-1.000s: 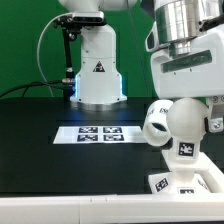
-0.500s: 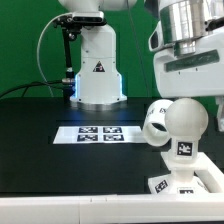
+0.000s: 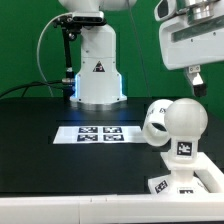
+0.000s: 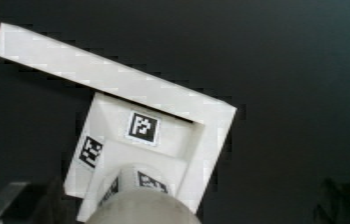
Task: Assemble lamp
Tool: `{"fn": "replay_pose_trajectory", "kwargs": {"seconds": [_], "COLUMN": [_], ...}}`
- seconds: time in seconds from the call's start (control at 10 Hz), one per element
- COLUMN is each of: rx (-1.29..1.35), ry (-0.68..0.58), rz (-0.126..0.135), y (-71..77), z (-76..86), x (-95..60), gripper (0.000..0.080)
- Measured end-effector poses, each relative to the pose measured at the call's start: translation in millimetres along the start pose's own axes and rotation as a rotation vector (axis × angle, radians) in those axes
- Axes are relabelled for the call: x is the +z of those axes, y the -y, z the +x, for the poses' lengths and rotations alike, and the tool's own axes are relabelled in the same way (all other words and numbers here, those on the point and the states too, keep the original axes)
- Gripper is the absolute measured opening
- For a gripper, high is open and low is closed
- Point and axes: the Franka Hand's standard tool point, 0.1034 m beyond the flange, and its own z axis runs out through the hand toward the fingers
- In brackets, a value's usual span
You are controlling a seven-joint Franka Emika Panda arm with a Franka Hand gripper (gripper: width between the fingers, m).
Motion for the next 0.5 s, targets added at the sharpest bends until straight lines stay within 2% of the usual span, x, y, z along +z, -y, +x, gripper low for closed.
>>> {"fn": "replay_pose_trajectory", "kwargs": {"seconds": [0.3, 0.5], "rx": [-0.042, -0.135], "ry": [0.002, 0.018], "rz": [-0.002, -0.021], "y": [-2.3, -25.8], "z": [-2.6, -19.9], "x": [-1.3, -9.5], "gripper": [0.0699, 0.0699]}}
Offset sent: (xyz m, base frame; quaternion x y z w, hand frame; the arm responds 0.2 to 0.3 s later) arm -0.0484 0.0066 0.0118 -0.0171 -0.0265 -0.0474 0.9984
